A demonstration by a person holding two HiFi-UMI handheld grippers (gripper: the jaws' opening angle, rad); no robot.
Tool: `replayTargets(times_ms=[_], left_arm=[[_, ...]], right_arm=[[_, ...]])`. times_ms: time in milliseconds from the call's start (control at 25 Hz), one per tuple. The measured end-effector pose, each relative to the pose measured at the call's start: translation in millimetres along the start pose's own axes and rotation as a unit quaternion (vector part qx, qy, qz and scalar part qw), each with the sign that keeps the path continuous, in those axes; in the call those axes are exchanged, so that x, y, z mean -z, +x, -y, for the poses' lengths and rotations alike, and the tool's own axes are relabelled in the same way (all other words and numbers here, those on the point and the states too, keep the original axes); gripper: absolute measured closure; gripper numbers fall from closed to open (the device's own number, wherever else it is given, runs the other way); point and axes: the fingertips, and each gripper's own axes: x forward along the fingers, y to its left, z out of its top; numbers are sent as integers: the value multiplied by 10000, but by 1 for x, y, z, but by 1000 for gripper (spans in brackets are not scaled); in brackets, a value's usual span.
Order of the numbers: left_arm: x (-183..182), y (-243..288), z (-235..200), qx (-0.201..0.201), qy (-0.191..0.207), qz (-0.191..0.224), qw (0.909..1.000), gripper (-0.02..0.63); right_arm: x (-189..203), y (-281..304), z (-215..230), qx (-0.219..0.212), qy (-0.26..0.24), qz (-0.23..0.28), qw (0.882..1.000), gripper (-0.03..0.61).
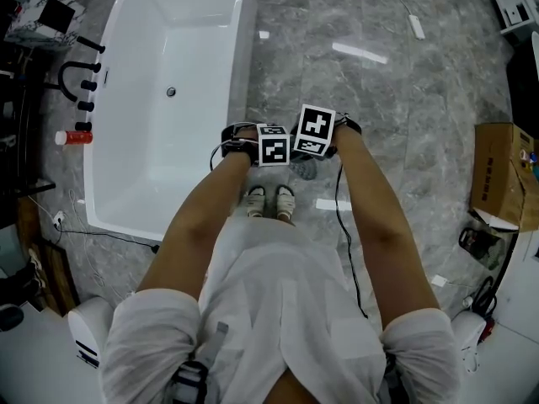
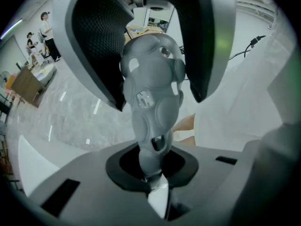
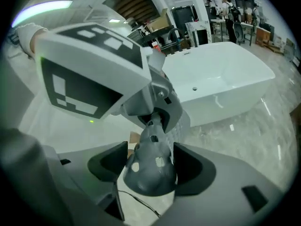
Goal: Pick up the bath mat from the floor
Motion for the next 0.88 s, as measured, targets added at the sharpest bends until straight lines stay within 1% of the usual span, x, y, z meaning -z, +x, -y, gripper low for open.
replayTargets(times_ms=[80,120,160,200,280,360,440,480,600,760,880], left_arm=[[-1,-6,3,43,48,19,10000,561],[-1,-8,3,51,61,22,10000,561],[0,-10,4,56,58,35,10000,561],[-1,-12,4,63,51,58,9999,561],[-2,-14,5,79,55,108,9999,561],[-3,-15,7,96,42,139,9998,561],[-3,-14,9,112,54,126,9998,561],[-4,-14,11,122,79,103,9998,561],[-10,-14,15,133,117,71,9998,561],[-18,-24,22,184,159,152,9996,561],[-23,-30,22,180,228,117,9995,561]], right_arm=[[2,5,-4,-43,-32,-149,9999,265],[3,6,-4,8,-61,-199,9998,270],[4,6,-4,75,-89,-217,9997,307],[5,5,-4,121,-107,-200,9997,327],[7,4,-5,136,-122,-152,9997,342],[9,4,-8,153,-157,-165,9996,390],[12,6,-8,252,-168,-188,9994,475],[14,7,-7,315,-158,-185,9992,499],[20,5,-10,418,-136,-141,9989,514],[22,-4,-20,412,-92,-62,9991,518],[23,-16,-26,419,-93,-53,9991,520]])
